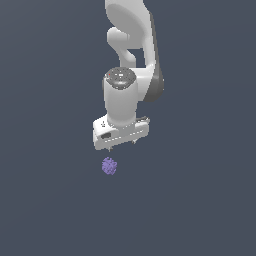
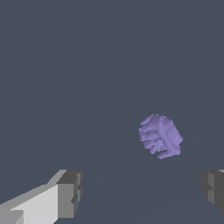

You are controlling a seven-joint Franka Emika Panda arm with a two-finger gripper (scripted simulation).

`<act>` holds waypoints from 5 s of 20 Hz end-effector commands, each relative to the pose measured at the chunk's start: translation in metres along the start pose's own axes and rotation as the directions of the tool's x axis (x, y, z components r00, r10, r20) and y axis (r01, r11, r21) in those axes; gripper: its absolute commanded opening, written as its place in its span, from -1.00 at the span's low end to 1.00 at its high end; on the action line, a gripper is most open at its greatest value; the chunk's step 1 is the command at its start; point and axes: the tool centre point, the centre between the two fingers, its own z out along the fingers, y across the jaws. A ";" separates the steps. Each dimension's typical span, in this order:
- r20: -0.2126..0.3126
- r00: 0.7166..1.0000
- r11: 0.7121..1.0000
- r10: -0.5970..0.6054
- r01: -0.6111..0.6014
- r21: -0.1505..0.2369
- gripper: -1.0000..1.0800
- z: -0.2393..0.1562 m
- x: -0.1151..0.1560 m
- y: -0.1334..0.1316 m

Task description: Pick up the object and move it to a goal position.

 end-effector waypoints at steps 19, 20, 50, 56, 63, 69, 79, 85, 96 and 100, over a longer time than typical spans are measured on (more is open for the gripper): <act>0.006 0.900 0.900 -0.436 0.436 0.033 0.92 0.062 0.007 0.052; 0.005 0.894 0.893 -0.449 0.449 0.034 0.92 0.064 0.007 0.054; -0.001 0.853 0.852 -0.522 0.521 0.042 0.92 0.127 0.006 0.062; -0.001 0.853 0.852 -0.522 0.521 0.042 -1.00 0.126 0.006 0.062; -0.001 0.853 0.852 -0.522 0.521 0.042 -1.00 0.126 0.006 0.062; -0.001 0.853 0.852 -0.522 0.521 0.042 -1.00 0.124 0.003 0.054; -0.001 0.853 0.852 -0.522 0.521 0.042 -1.00 0.114 -0.013 0.011; -0.001 0.853 0.852 -0.522 0.521 0.042 -1.00 0.103 -0.030 -0.038; 0.000 0.853 0.853 -0.521 0.521 0.042 -1.00 0.081 -0.061 -0.132; 0.000 0.853 0.853 -0.521 0.521 0.042 -1.00 0.075 -0.068 -0.157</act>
